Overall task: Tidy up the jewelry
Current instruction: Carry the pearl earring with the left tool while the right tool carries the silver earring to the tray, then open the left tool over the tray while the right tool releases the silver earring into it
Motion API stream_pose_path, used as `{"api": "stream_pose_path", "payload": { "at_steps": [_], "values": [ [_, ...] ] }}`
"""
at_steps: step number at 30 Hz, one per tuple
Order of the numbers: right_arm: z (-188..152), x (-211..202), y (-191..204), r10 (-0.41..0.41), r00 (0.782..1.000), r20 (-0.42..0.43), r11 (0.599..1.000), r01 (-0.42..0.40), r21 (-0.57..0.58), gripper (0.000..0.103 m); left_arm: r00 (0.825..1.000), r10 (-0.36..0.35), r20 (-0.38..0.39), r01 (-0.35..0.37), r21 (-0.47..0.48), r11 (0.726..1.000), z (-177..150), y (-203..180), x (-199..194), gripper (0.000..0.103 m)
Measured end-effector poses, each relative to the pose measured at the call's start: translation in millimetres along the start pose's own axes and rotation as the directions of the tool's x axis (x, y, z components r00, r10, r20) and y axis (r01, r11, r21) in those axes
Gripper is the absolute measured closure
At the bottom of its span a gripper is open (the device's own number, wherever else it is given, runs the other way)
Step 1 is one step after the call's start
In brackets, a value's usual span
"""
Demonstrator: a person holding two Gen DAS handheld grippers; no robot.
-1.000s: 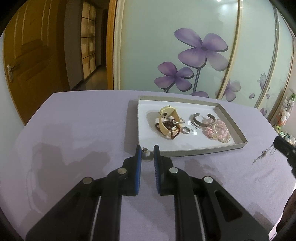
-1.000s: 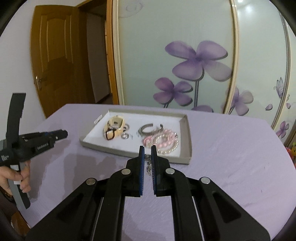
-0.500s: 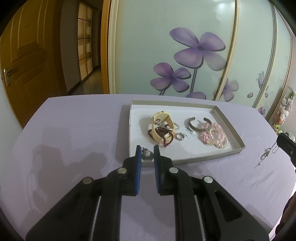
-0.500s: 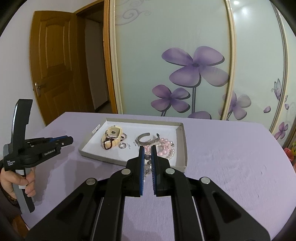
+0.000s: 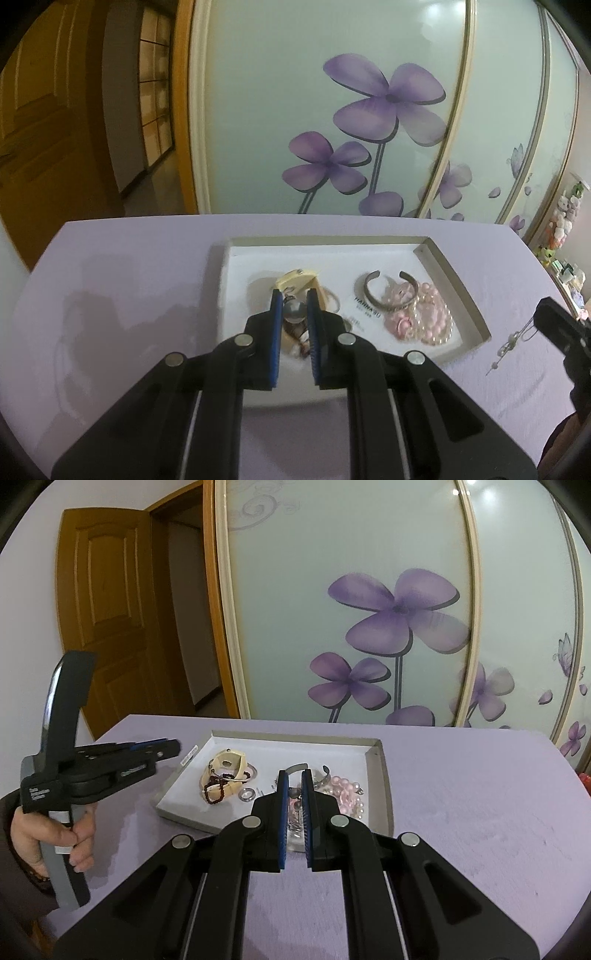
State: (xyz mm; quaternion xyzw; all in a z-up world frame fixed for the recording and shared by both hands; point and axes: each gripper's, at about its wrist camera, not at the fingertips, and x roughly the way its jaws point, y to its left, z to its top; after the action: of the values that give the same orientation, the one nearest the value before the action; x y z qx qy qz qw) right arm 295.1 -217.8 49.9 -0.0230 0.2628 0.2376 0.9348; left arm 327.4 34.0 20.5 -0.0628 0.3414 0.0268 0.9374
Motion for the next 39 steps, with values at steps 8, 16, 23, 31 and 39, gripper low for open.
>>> {"api": "stream_pose_path", "payload": {
  "at_steps": [8,16,23,31,39],
  "values": [
    [-1,26,-2,0.014,0.999,-0.034,1.0,-0.014,0.006,0.096,0.999,-0.01,-0.054,0.01,-0.005,1.0,7,-7,50,0.09],
    [-6,36,-3,0.016,0.998,-0.06,1.0,-0.015,0.008,0.096,0.996,-0.031,-0.082,0.03,-0.014,0.999,5,-8,68,0.086],
    [-6,35,-1,0.015,0.998,-0.062,1.0,-0.015,0.003,0.096,0.997,-0.033,-0.066,0.031,-0.027,0.999,-1,-2,57,0.058],
    [-3,31,2,0.007,0.999,-0.05,1.0,-0.007,-0.005,0.096,1.0,0.018,0.002,-0.018,-0.025,1.0,-9,13,24,0.033],
    [12,47,7,-0.02,0.999,-0.041,1.0,0.02,-0.017,0.096,0.998,0.029,0.053,-0.024,-0.093,0.995,-21,37,-4,0.019]
  ]
}}
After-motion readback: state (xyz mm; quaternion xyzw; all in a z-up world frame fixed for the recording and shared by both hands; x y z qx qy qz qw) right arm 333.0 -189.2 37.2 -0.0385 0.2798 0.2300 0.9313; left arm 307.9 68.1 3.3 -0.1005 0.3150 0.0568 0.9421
